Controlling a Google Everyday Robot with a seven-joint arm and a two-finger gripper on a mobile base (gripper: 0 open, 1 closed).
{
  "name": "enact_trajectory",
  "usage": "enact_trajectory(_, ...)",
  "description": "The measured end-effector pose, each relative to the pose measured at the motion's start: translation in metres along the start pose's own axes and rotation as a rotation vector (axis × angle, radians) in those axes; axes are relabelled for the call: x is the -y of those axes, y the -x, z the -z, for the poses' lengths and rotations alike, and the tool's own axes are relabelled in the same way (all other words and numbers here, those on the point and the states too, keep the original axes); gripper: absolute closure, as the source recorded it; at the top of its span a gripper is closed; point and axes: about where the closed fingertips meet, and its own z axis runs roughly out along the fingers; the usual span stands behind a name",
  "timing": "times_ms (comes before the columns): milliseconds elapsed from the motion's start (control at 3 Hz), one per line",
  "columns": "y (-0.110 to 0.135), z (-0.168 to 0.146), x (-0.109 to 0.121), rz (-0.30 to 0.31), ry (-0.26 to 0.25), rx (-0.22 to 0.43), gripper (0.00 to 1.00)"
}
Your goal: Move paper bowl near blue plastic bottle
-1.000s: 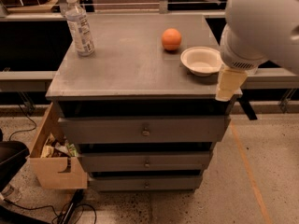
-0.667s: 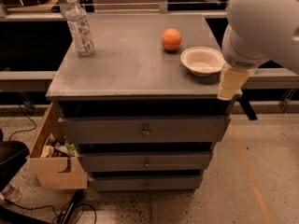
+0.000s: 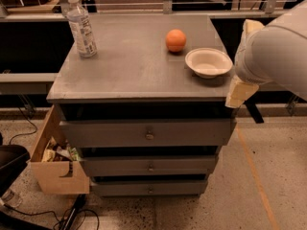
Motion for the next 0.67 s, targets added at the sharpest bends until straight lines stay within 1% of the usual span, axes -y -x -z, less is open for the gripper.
enact_trajectory(333, -0.011, -0.026, 0.001, 0.017, -0.037, 0.049, 0.00)
enact_trajectory(667, -0.013, -0.041, 0.008, 0.055, -0.073, 0.079, 0.00)
